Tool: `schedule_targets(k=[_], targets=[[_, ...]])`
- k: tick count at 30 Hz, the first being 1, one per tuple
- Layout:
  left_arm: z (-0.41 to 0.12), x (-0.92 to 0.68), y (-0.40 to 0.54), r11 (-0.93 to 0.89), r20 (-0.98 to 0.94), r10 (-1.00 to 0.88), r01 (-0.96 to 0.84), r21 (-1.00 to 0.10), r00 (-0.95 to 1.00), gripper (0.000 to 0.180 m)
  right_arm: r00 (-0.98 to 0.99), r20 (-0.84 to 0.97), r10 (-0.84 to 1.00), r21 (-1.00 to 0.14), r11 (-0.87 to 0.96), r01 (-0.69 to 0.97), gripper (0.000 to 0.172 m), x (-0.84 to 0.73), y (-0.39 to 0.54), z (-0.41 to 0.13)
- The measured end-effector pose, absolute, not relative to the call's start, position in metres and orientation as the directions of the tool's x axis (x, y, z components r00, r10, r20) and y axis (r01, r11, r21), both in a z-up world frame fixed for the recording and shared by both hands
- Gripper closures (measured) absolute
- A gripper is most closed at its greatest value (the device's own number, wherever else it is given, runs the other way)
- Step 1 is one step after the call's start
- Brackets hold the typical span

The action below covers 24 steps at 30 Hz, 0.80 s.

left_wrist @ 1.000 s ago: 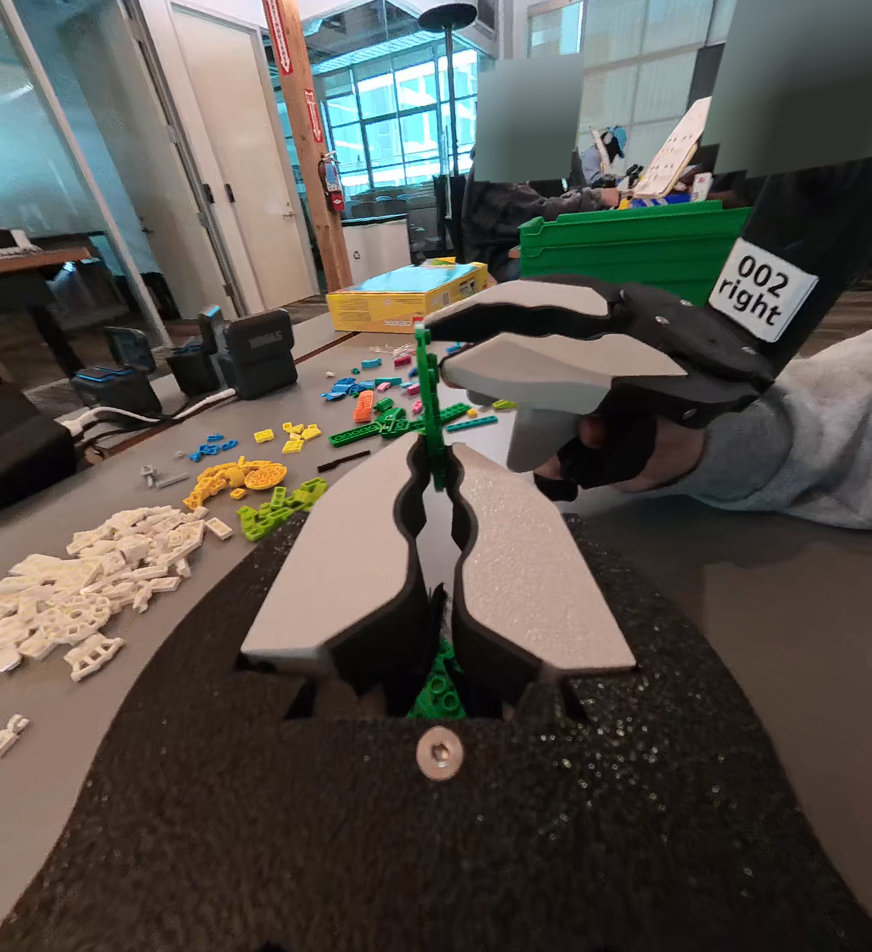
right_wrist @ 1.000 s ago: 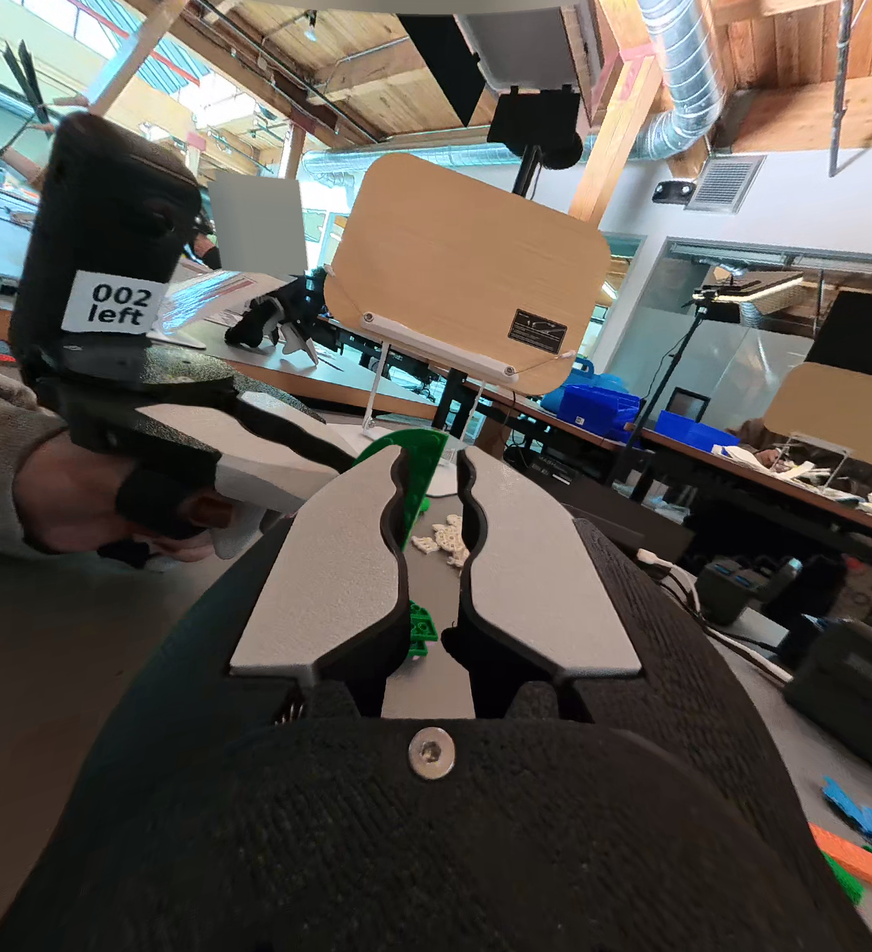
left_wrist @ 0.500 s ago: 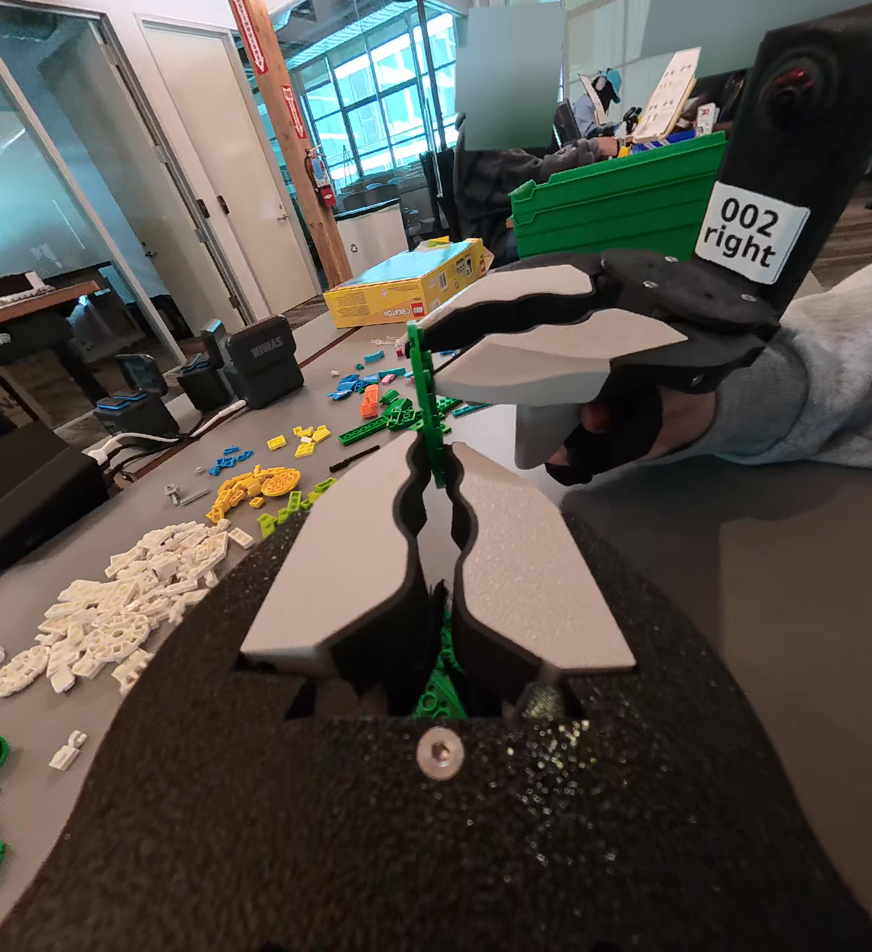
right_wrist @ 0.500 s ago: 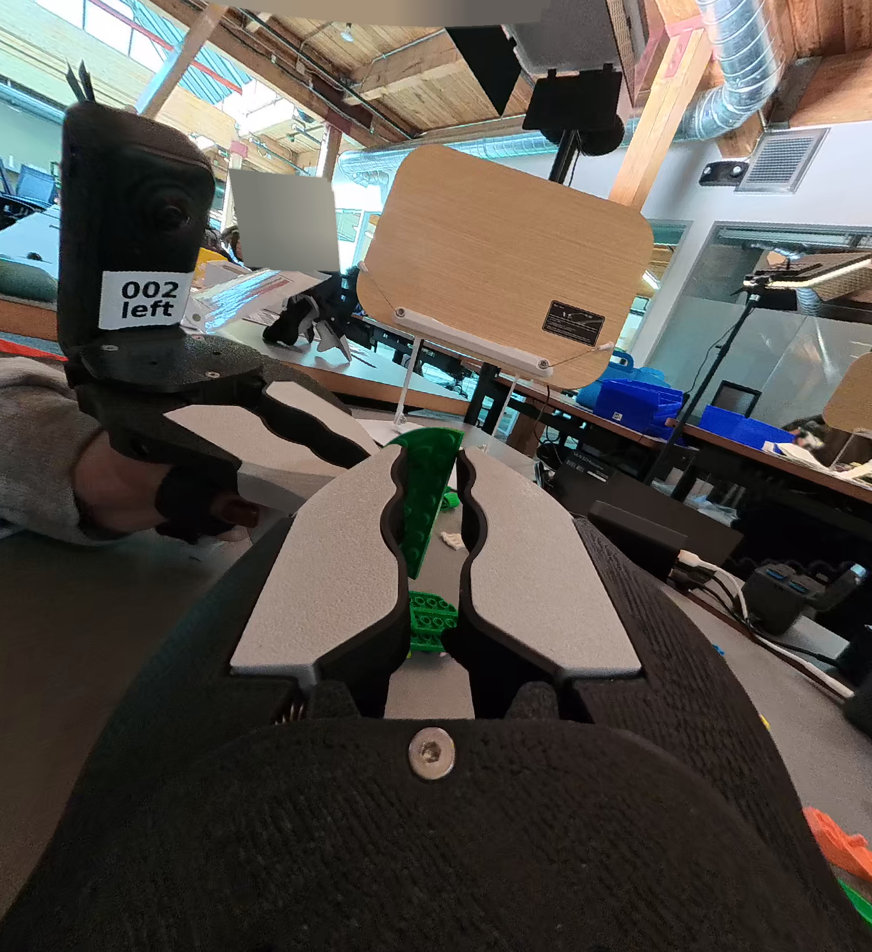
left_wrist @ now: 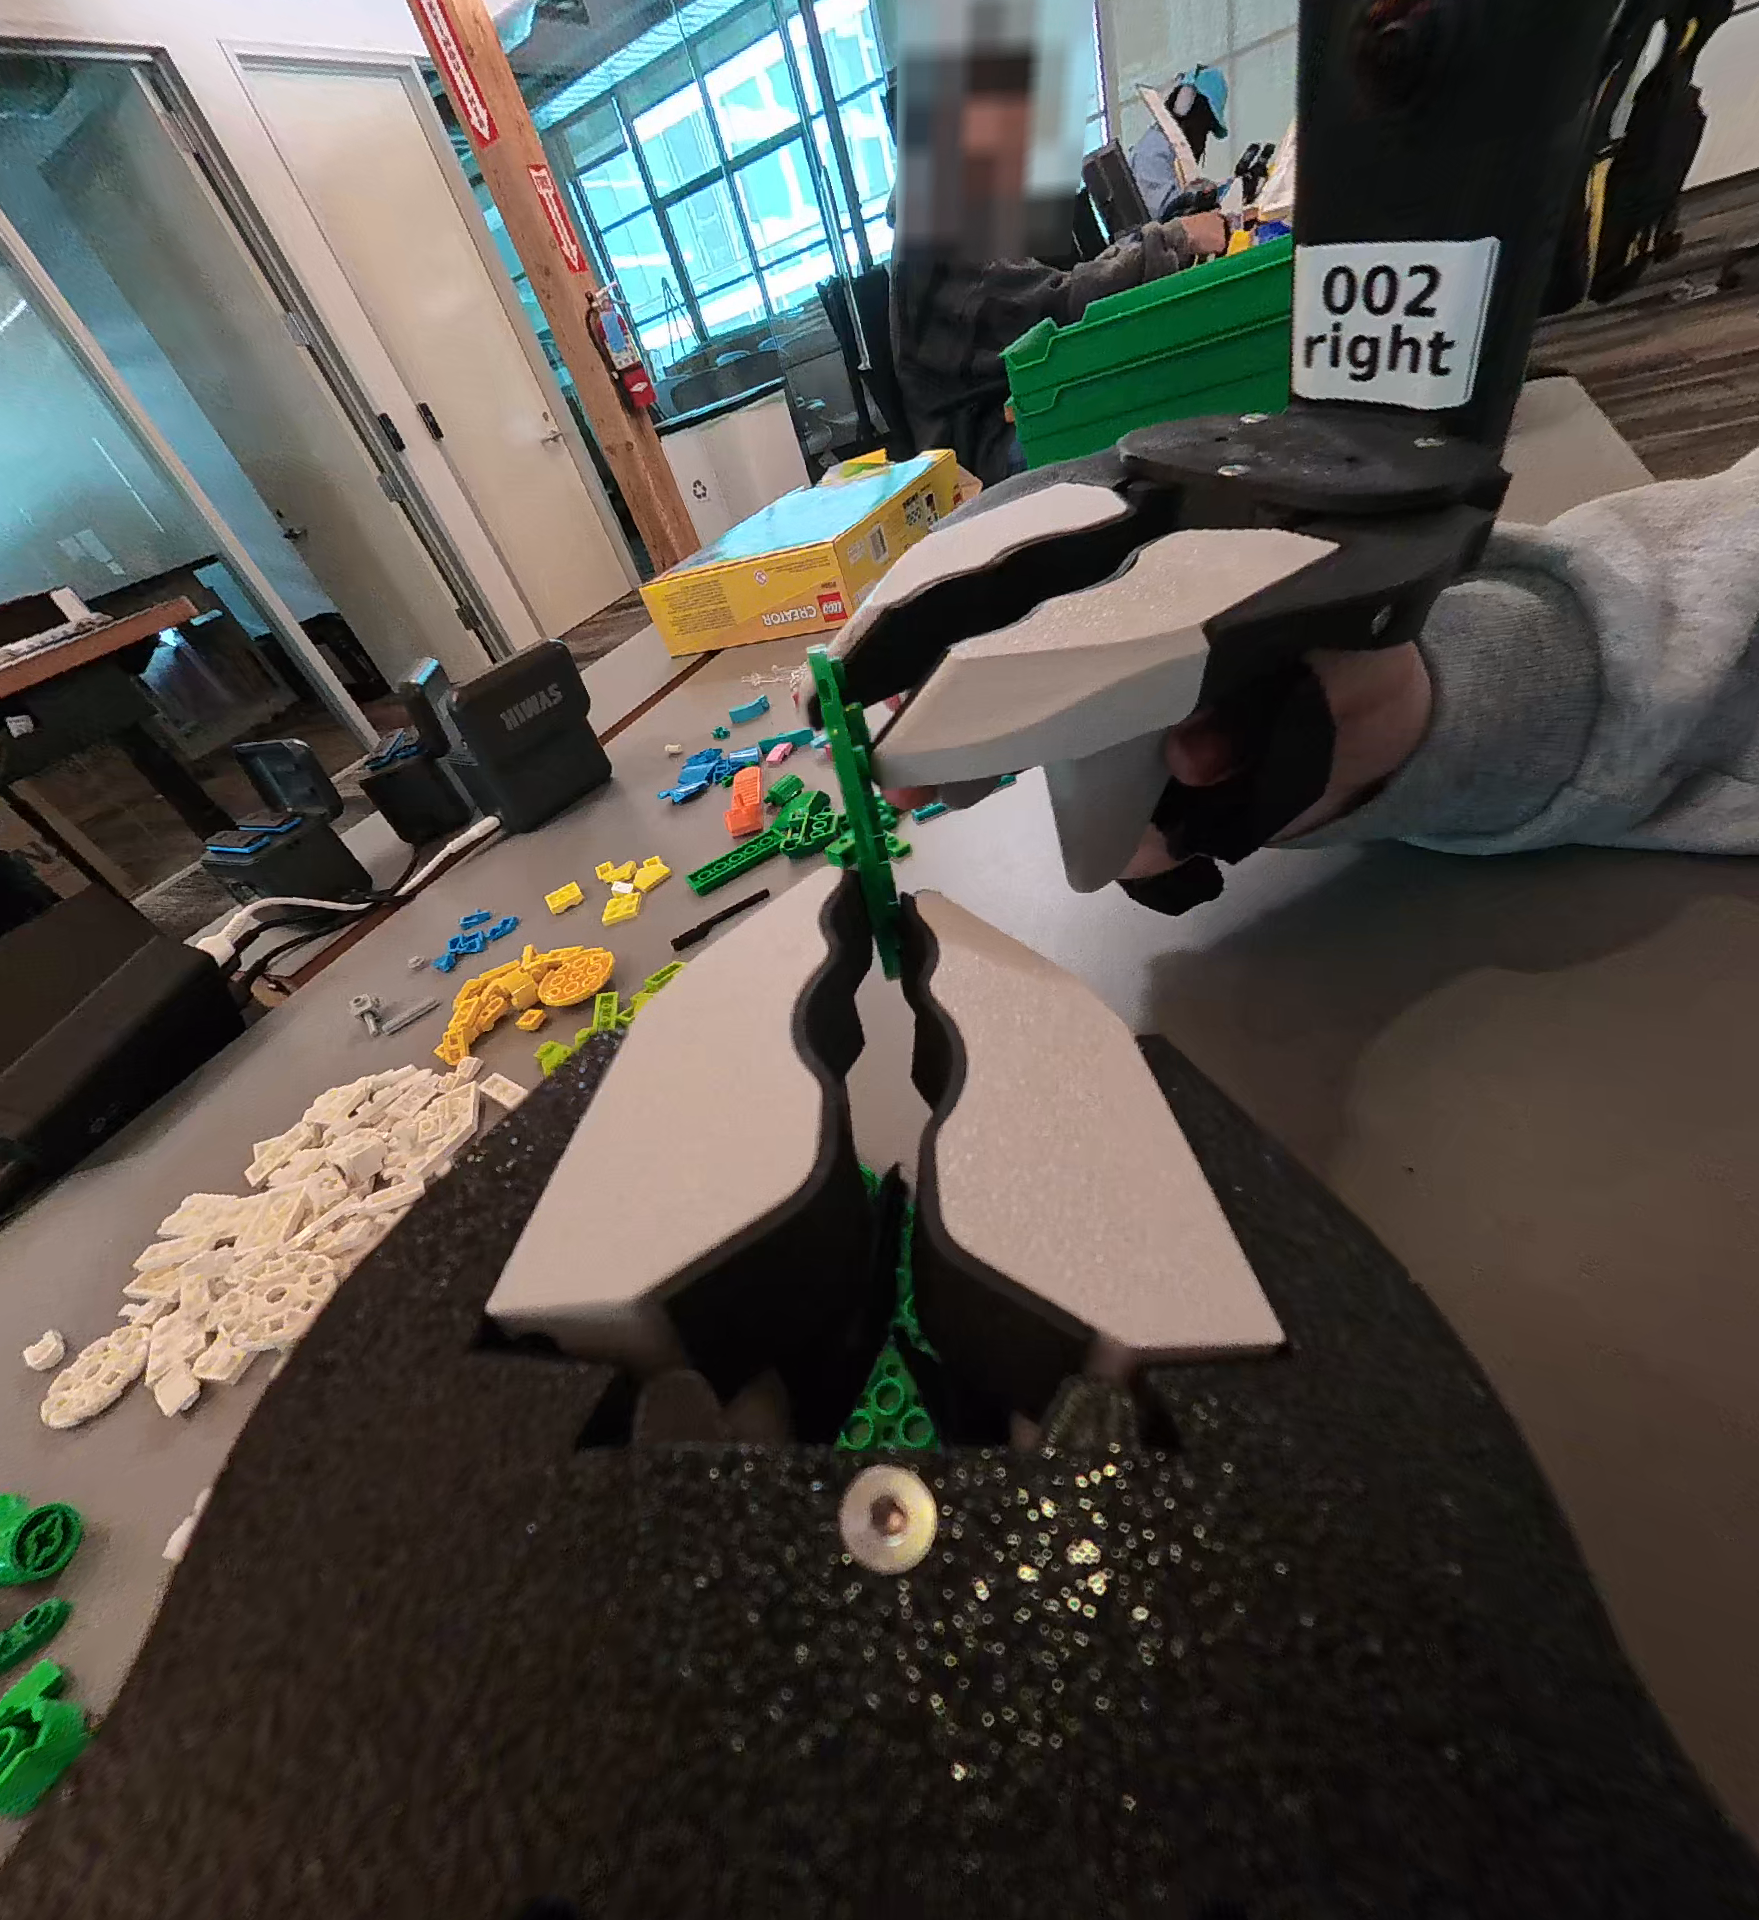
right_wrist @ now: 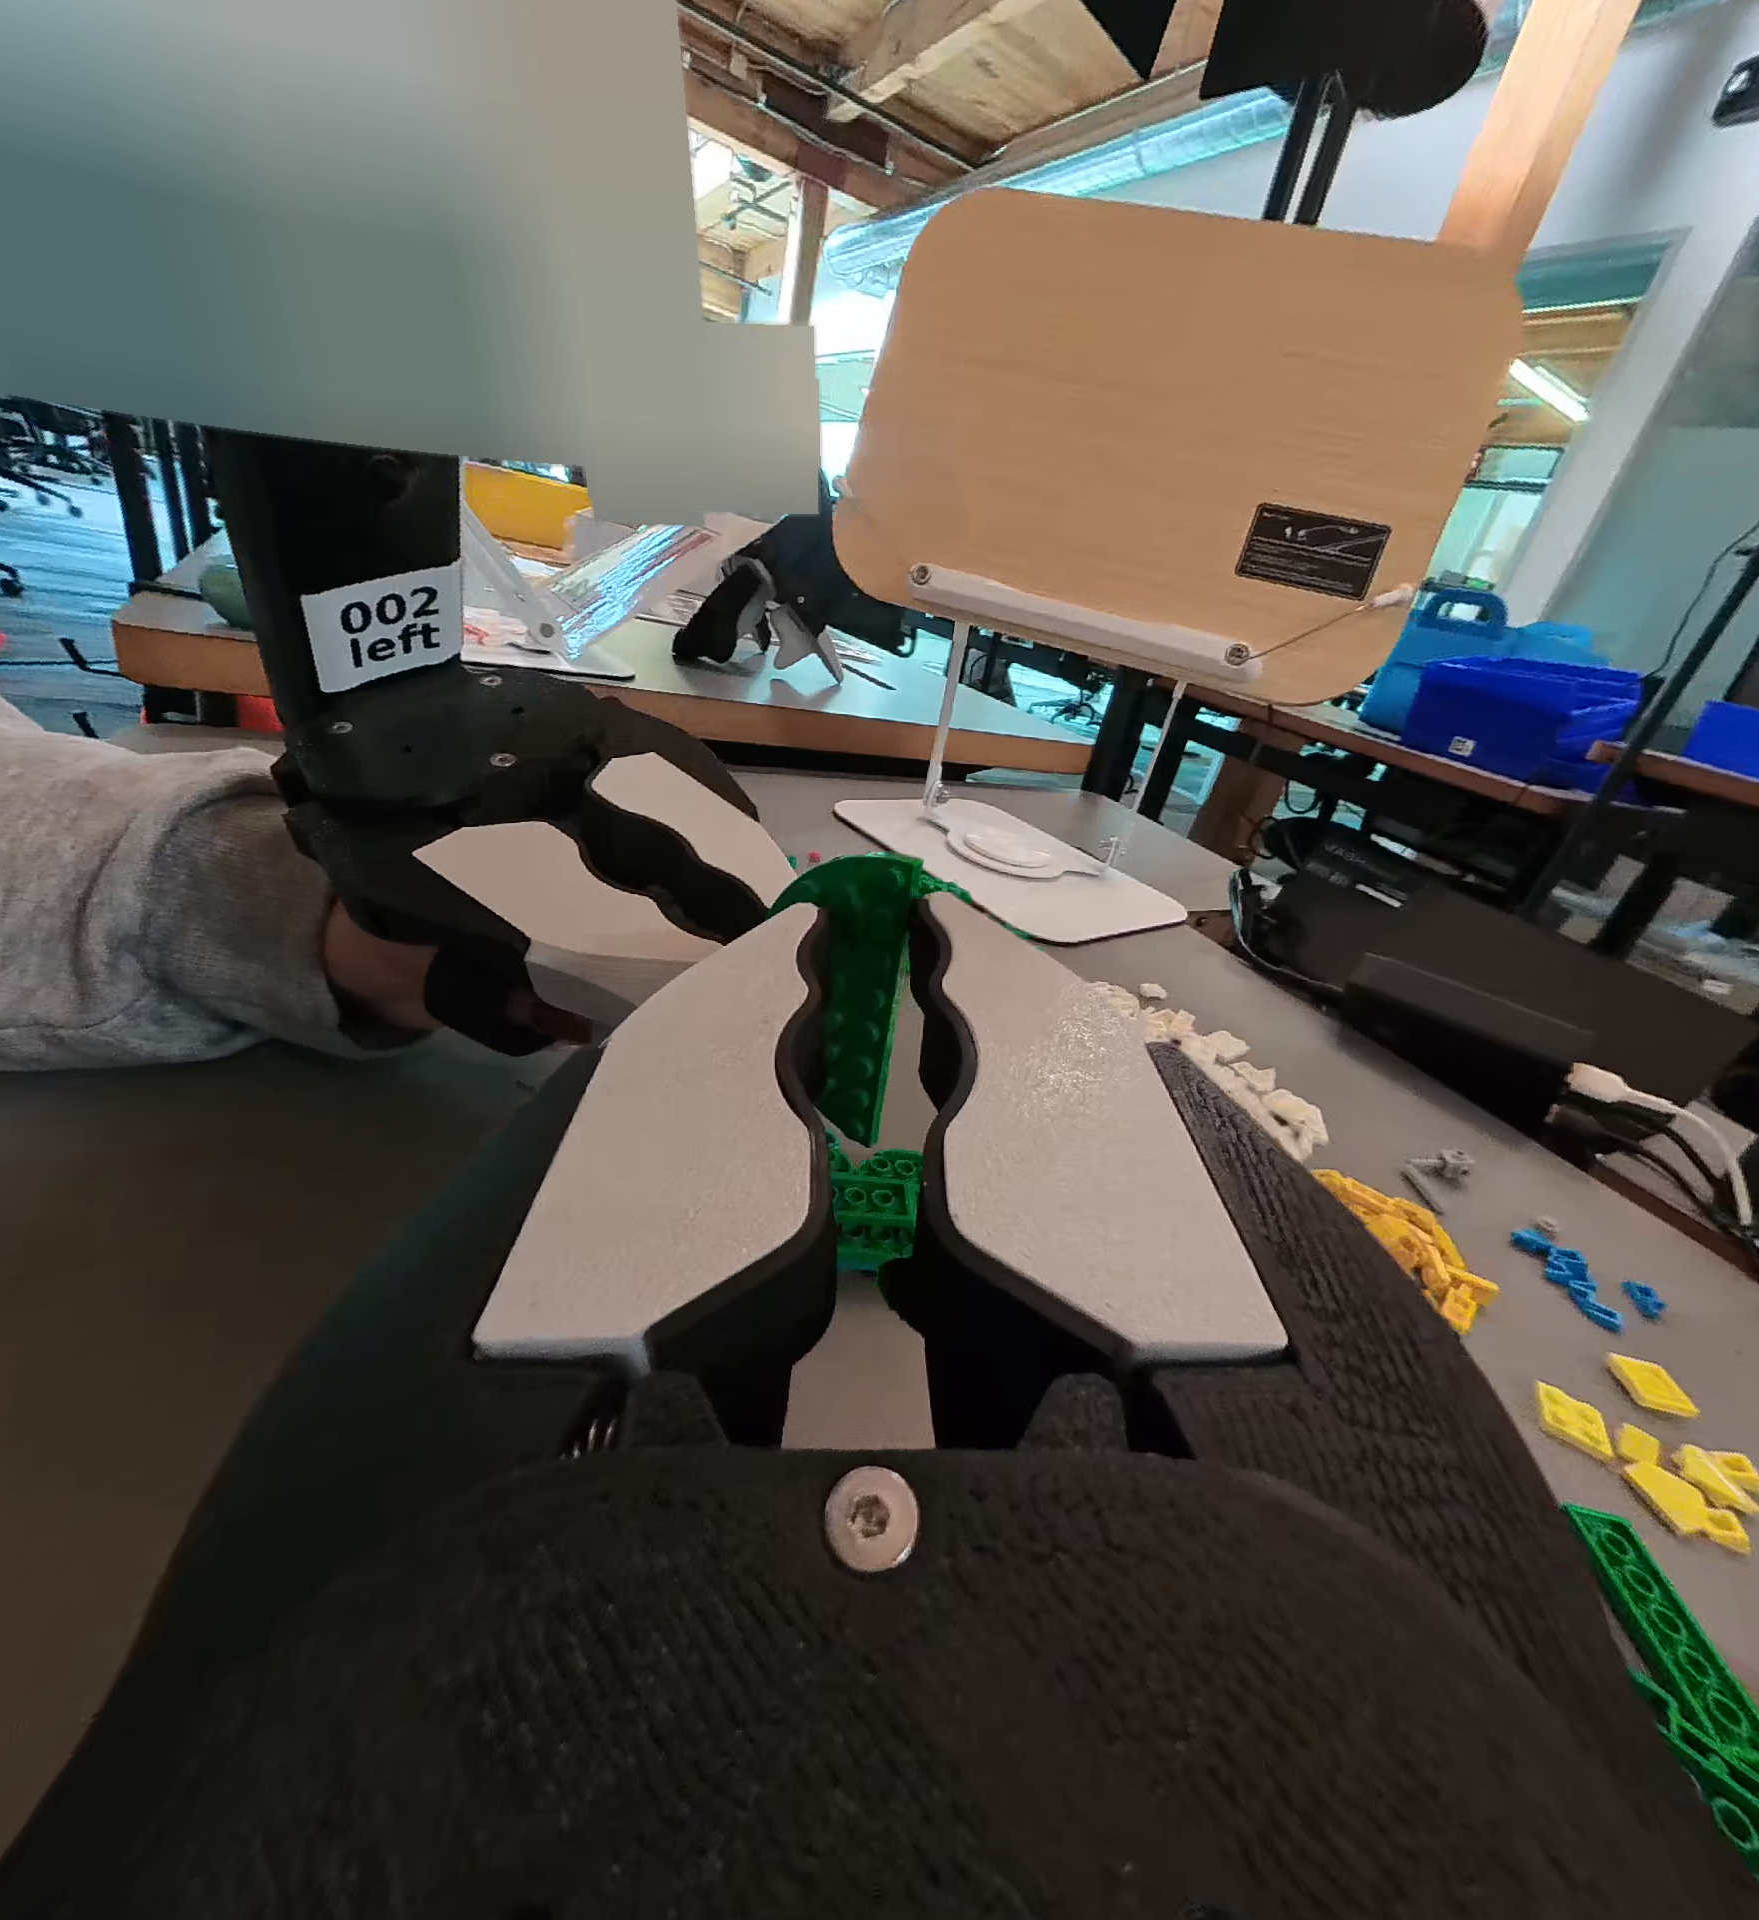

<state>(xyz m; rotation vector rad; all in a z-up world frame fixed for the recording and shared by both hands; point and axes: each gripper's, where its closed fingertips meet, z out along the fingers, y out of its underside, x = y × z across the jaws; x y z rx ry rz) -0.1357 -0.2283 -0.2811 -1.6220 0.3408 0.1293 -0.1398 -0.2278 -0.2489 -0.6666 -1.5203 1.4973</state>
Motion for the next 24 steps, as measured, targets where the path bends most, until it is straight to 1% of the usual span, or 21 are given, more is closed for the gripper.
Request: schedule_targets(k=[17,24], targets=[[-0.2843,-0.1381,-0.2273,-0.065,-0.228,-0.152,-0.24,-0.969,0.962,0.175,-0.483,0.245,0.841,-0.966,0.169,-0.195,0.161,-0.1412,-0.2258,-0.2528],[-0.2859,-0.1393,-0.2261,-0.068,-0.235,-0.128,-0.245,-0.967,0.963,0.175,-0.426,0.27,0.863,-0.953,0.175,-0.249,0.158,-0.1434,-0.2243,-0.2542]])
